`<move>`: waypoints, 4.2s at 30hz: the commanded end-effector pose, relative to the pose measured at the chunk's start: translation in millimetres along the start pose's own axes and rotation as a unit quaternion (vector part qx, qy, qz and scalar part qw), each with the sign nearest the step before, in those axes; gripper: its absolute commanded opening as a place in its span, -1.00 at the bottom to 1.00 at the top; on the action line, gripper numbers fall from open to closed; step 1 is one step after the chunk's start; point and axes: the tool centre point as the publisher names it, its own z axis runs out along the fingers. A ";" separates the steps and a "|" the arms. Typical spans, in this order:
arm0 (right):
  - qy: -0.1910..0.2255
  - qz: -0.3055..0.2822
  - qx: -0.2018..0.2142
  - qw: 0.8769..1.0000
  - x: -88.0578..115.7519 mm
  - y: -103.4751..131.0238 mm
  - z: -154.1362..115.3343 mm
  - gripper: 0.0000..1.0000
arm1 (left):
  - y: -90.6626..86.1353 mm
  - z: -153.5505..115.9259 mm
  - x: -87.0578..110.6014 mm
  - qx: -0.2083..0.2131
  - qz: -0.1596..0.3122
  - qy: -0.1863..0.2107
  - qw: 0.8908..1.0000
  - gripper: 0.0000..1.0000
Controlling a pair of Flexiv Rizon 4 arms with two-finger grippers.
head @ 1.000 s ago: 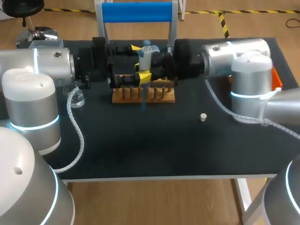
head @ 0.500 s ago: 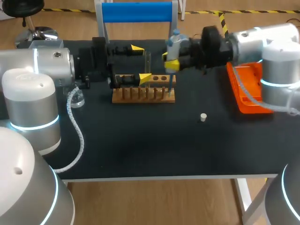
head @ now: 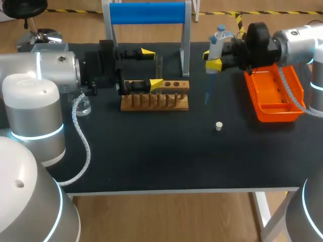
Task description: Invert the test tube, pick up the pipette, mount the tip to pipette, aspirate from beaker and dispense into the tube, eject the tip, return the pipette, and cap with the stopper.
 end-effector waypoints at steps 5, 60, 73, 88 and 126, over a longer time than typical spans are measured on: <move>0.000 0.000 0.001 1.000 0.4 1.1 -0.5 -1.00 | 0.6 0.8 0.5 0.001 0.001 -0.001 1.000 1.00; -0.024 -0.011 -0.009 1.000 -27.5 5.3 -233.9 -1.00 | 0.6 0.8 0.5 0.001 0.001 -0.001 1.000 1.00; -0.030 0.007 -0.031 0.999 -39.4 -16.0 -266.9 -1.00 | 0.6 0.8 0.5 0.001 0.001 -0.001 1.000 1.00; -0.029 0.019 -0.026 0.999 -35.6 -30.2 -280.3 -1.00 | 0.6 0.8 0.5 0.001 0.001 -0.001 1.000 1.00; -0.044 -0.001 -0.022 0.999 -30.6 -35.5 -281.0 -1.00 | 0.6 0.8 0.5 0.001 0.001 -0.001 1.000 1.00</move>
